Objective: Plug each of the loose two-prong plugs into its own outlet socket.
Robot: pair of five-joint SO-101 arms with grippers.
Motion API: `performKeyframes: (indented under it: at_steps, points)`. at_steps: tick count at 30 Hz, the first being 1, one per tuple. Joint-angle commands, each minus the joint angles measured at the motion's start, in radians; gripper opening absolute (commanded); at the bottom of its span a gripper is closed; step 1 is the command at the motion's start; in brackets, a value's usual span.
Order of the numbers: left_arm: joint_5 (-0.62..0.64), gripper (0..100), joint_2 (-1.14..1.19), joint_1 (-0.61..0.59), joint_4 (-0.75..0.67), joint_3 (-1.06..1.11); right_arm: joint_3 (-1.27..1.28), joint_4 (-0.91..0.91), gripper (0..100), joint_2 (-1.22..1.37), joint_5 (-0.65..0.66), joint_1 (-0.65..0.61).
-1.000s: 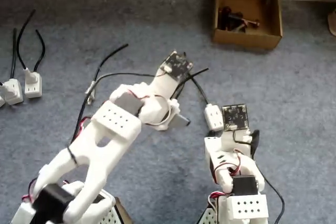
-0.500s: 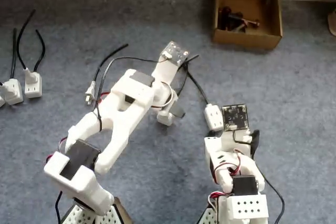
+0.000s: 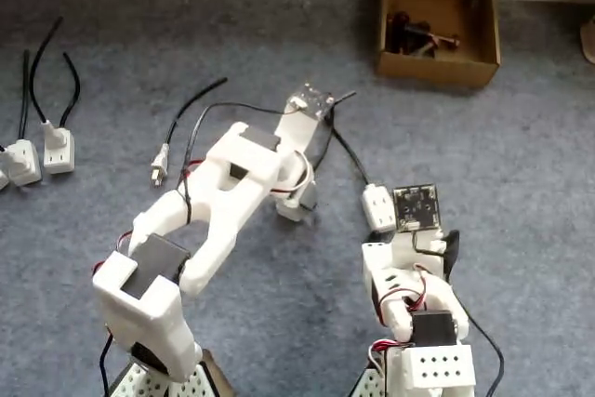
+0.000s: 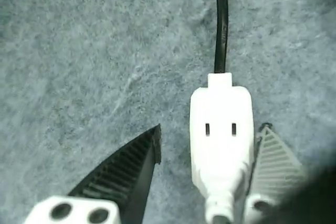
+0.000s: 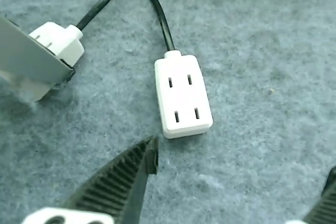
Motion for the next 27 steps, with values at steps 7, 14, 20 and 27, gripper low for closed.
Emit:
performKeyframes:
  at_steps: [7,14,20,27]
  points:
    - [0.005,15,-0.012,0.008,0.084,-0.087,0.007,0.004,44.7,-0.013,0.000,0.015]
    - [0.008,8,-0.010,0.010,0.084,-0.079,0.007,0.004,44.7,-0.013,0.000,0.015]
    - [0.005,8,-0.007,0.010,0.086,-0.054,0.007,0.004,44.7,-0.013,0.000,0.015]
    - [0.003,8,0.110,0.008,0.219,-0.176,0.007,0.004,44.7,-0.013,0.000,0.015]
